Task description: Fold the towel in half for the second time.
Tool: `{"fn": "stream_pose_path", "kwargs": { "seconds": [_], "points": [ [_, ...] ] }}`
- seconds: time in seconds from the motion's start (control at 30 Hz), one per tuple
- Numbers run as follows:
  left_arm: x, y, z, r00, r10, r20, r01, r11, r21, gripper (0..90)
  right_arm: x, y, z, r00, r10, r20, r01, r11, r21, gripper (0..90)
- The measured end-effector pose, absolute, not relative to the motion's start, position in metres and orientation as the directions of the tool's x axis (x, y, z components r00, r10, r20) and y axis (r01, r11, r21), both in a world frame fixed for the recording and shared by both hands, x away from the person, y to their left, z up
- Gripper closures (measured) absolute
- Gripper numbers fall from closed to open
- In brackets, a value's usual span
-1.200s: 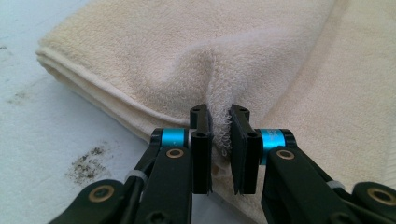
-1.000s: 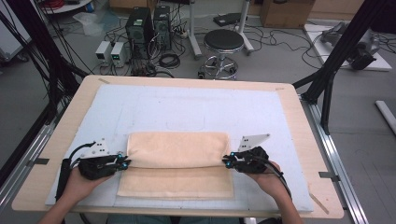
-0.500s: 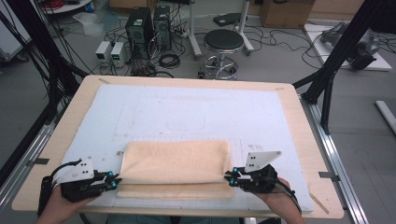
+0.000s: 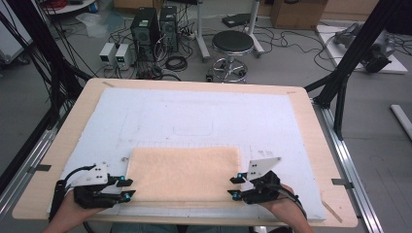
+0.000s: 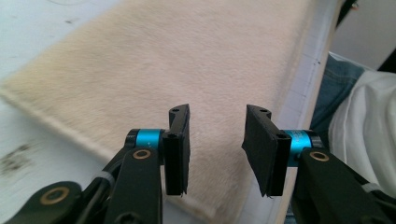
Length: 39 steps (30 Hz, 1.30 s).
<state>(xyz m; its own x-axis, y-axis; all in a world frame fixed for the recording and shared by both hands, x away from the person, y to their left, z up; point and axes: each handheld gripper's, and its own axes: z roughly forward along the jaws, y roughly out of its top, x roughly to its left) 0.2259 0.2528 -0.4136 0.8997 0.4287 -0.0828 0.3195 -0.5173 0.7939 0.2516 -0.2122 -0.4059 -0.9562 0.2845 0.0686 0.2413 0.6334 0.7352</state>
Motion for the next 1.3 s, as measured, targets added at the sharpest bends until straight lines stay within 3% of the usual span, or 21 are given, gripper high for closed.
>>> {"fn": "stream_pose_path", "kwargs": {
  "seconds": [0.17,0.23,0.37,0.43,0.7,0.77,0.8,0.93,1.13,1.3],
  "points": [
    [0.225,0.249,-0.428,0.921,0.377,-0.097,0.312,-0.565,0.764,57.7,0.251,-0.212,-0.421,-0.967,0.245,0.071,0.221,0.668,0.711,53.7],
    [0.225,0.249,-0.429,0.918,0.384,-0.096,0.316,-0.565,0.763,61.3,0.250,-0.215,-0.424,-0.968,0.241,0.067,0.216,0.668,0.712,59.5],
    [0.227,0.246,-0.428,0.920,0.388,-0.065,0.300,-0.586,0.753,78.6,0.250,-0.217,-0.428,-0.967,0.242,0.072,0.219,0.661,0.718,78.2],
    [0.228,0.244,-0.427,0.918,0.393,-0.056,0.298,-0.589,0.751,83.1,0.251,-0.215,-0.428,-0.968,0.237,0.076,0.219,0.664,0.715,84.6],
    [0.220,0.254,-0.413,0.924,0.379,-0.059,0.273,-0.540,0.796,84.7,0.241,-0.224,-0.408,-0.980,0.189,0.067,0.174,0.641,0.748,85.8],
    [0.218,0.252,-0.418,0.926,0.371,-0.072,0.284,-0.557,0.780,82.9,0.238,-0.221,-0.412,-0.982,0.168,0.086,0.178,0.667,0.723,80.3],
    [0.218,0.252,-0.420,0.927,0.368,-0.069,0.283,-0.567,0.774,77.9,0.239,-0.219,-0.415,-0.982,0.160,0.098,0.182,0.678,0.712,71.0],
    [0.223,0.255,-0.419,0.915,0.394,-0.084,0.305,-0.543,0.783,60.1,0.245,-0.221,-0.411,-0.972,0.201,0.120,0.220,0.614,0.758,55.9],
    [0.239,0.260,-0.405,0.884,0.462,-0.063,0.309,-0.479,0.822,50.8,0.269,-0.222,-0.397,-0.953,0.288,0.088,0.246,0.573,0.782,49.7],
    [0.262,0.258,-0.403,0.837,0.545,-0.040,0.332,-0.449,0.829,47.8,0.292,-0.222,-0.393,-0.905,0.425,0.016,0.279,0.565,0.777,49.0]
  ]
}}
